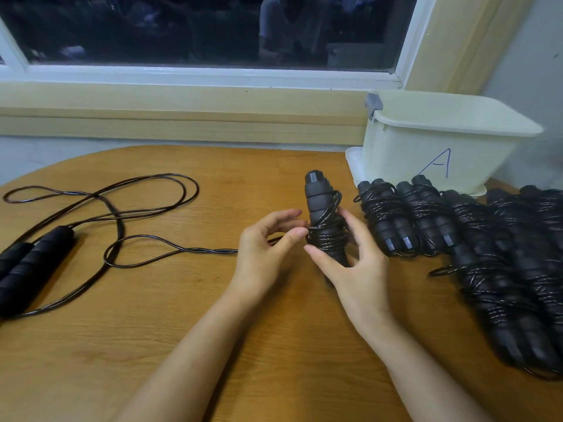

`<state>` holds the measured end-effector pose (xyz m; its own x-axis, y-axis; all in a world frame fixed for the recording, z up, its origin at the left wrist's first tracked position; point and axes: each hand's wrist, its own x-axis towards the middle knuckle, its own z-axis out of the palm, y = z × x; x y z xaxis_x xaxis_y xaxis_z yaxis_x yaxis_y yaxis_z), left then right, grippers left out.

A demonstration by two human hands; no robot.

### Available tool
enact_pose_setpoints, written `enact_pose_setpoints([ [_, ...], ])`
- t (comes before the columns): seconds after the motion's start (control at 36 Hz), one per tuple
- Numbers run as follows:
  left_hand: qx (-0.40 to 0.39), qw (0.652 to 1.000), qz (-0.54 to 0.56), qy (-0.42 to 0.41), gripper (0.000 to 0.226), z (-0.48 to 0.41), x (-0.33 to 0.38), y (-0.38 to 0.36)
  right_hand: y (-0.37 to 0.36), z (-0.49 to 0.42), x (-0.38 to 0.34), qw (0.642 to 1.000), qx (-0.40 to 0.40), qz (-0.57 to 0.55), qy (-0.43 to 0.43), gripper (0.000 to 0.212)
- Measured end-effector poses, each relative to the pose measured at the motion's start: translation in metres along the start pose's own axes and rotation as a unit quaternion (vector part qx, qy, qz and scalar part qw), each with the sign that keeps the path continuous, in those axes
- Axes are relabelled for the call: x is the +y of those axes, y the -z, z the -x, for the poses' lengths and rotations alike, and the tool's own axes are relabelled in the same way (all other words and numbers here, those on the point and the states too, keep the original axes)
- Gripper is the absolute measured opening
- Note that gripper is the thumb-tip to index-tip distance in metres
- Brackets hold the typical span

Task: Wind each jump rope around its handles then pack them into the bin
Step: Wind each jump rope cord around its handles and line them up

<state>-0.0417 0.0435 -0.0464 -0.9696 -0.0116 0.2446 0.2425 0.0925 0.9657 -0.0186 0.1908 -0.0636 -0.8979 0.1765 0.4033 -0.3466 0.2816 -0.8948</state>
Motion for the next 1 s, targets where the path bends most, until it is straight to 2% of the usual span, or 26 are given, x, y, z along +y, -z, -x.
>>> enact_pose_setpoints([
  [0.14, -0.021, 0.998, 0.043, 0.037, 0.062, -0.001, -0.003, 0.0, 0.001, 0.001, -0.008, 0.998, -0.027, -0.058, -0.019, 0.079],
  [0.19, -0.038, 0.996, 0.058, 0.049, 0.066, 0.0, -0.003, -0.001, 0.001, 0.001, -0.009, 0.996, -0.038, -0.08, -0.026, 0.077],
  [0.42, -0.076, 0.991, 0.088, 0.073, 0.05, 0.0, -0.002, -0.002, 0.003, -0.001, -0.009, 0.991, -0.074, -0.113, -0.019, 0.074],
  [0.64, -0.091, 0.986, 0.113, 0.081, 0.032, 0.0, 0.004, -0.001, 0.003, -0.003, -0.008, 0.993, -0.077, -0.095, -0.007, 0.068],
  [0.81, -0.099, 0.982, 0.135, 0.089, 0.056, 0.001, 0.006, 0.0, 0.004, -0.003, -0.011, 0.99, -0.086, -0.108, -0.013, 0.058],
  [1.0, -0.077, 0.977, 0.17, 0.101, 0.047, 0.001, 0.008, 0.001, 0.004, -0.001, -0.014, 0.985, -0.097, -0.144, -0.025, 0.059],
])
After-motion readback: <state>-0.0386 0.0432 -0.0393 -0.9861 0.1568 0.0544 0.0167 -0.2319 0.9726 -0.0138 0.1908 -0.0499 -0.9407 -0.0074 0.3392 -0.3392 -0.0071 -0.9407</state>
